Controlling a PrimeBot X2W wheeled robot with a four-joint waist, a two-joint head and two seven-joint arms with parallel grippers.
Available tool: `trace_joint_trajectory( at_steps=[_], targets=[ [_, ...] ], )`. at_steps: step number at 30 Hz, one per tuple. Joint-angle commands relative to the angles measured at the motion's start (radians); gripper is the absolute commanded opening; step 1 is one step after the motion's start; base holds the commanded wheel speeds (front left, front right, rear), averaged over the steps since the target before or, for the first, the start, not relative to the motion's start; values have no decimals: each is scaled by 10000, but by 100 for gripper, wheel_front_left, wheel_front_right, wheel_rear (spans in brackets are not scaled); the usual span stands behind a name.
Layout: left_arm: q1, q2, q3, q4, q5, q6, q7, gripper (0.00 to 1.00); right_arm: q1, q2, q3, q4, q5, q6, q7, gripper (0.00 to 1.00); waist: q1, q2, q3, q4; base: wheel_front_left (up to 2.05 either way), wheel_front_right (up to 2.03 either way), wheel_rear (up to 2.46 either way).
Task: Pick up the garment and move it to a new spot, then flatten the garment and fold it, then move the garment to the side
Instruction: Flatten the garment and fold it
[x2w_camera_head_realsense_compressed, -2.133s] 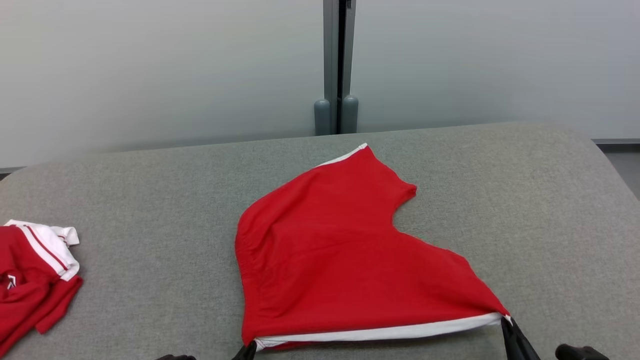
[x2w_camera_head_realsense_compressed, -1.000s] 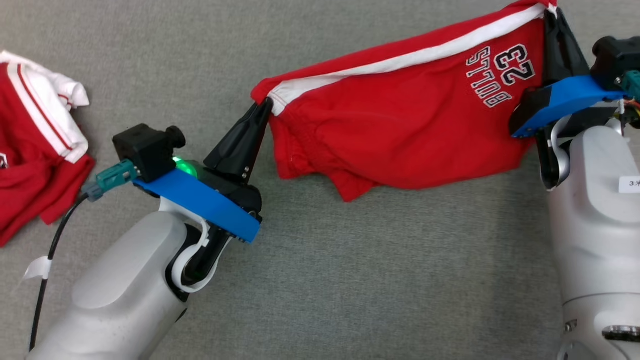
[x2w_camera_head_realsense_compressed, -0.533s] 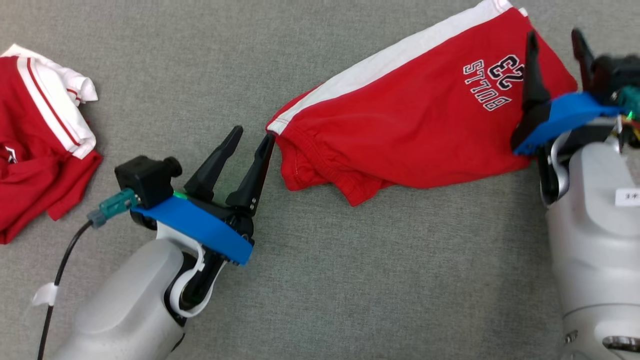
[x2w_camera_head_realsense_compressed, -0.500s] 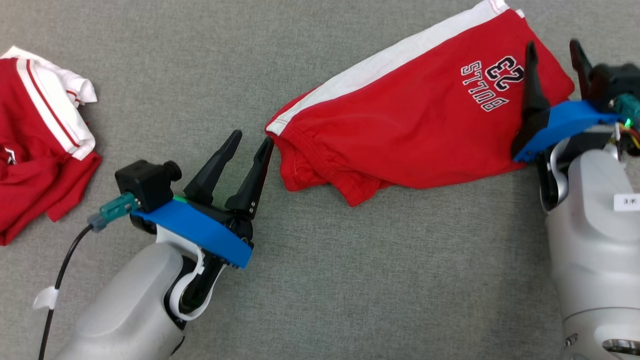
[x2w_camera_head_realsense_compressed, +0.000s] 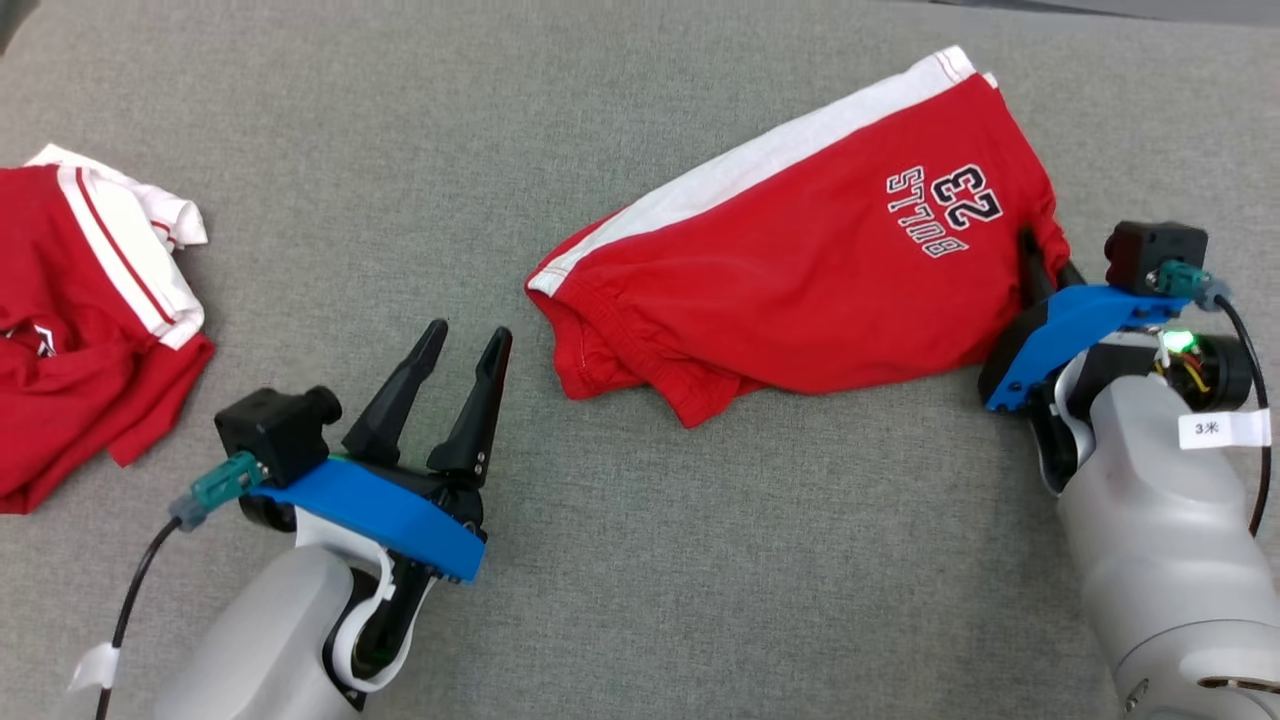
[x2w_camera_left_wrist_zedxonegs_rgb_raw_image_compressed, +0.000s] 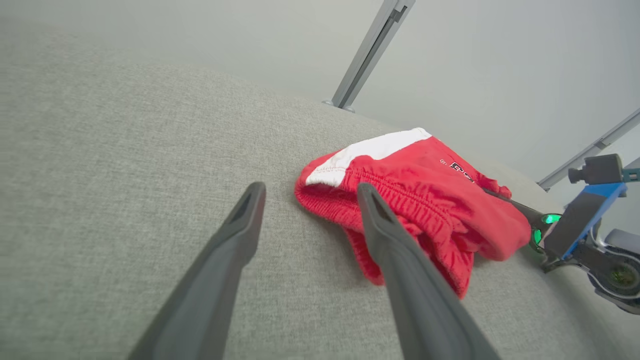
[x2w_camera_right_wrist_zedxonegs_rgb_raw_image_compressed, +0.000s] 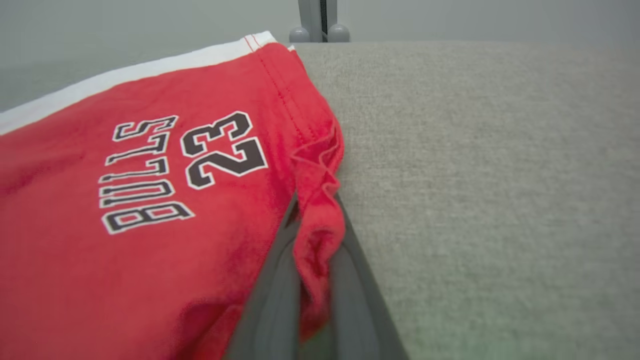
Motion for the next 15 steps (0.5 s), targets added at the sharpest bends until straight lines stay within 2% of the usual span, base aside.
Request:
trace_joint_trajectory(
  at_steps=[1,8,15],
  targets=[
    [136,-68,100,48,68,12,-24,100,530,74,-58,485,85,-2,100,0,2,2,-146,-98,0,0,0],
    [978,-368,830,321,749,12,-26,100,1104,15,-416,651,1156,-10,-426,0,2,2,-1140,-450,0,0,0],
    [2129,-741,1936,673,1581,12,-24,100,2953,21,593,-975,3381,-2,-460,0,2,2,-2151,-1031,0,0,0]
  ],
)
